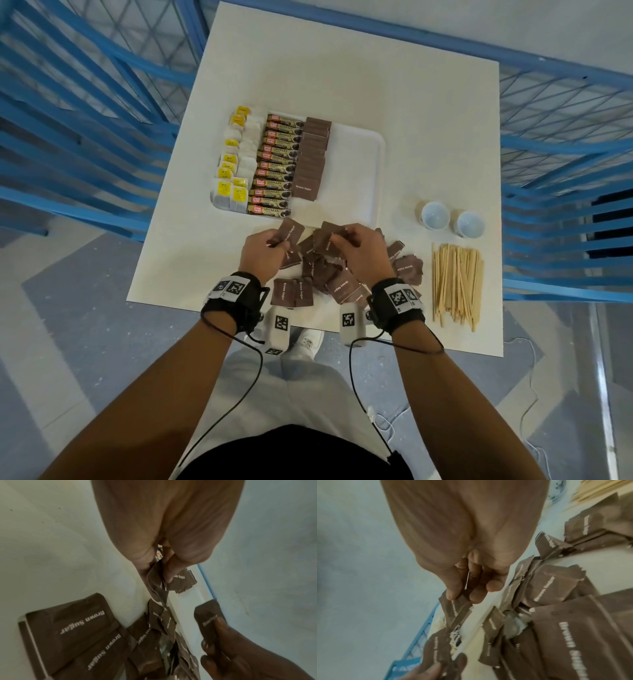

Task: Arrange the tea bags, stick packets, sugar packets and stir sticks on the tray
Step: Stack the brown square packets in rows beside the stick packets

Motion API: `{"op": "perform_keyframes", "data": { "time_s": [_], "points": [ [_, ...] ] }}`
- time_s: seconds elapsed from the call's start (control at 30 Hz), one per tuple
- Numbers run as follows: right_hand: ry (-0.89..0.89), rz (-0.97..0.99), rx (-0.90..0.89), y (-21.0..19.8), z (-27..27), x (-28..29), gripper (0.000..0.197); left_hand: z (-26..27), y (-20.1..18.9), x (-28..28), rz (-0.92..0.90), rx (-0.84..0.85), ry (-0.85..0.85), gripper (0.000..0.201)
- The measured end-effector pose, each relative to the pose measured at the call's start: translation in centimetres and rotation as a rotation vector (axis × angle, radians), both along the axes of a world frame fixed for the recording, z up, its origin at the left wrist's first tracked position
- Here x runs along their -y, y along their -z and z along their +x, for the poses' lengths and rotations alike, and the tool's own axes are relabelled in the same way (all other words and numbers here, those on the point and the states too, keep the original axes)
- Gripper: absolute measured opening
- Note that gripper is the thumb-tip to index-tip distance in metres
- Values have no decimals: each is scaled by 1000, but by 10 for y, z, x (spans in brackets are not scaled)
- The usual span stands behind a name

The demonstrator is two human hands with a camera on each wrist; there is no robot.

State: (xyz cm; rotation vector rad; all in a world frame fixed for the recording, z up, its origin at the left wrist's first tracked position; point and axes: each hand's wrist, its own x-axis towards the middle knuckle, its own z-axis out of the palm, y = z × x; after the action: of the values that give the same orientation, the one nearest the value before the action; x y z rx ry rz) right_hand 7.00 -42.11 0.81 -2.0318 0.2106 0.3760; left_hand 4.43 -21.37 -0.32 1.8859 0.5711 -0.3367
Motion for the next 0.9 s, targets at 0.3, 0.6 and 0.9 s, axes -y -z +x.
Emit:
{"op": "perform_keyframes", "data": {
  "time_s": [0.3,0.6,0.9],
  "points": [
    [-27,23,-36,-6,5,-33,21,2,-16,13,-550,-152,-129,23],
    [3,-417,-124,19,3,-29,24,19,1,-20,-498,-207,-203,17],
    [-89,-709,-238,18,0,-56,45,52,-3,-39,-539,-293,-31,42]
  ]
}}
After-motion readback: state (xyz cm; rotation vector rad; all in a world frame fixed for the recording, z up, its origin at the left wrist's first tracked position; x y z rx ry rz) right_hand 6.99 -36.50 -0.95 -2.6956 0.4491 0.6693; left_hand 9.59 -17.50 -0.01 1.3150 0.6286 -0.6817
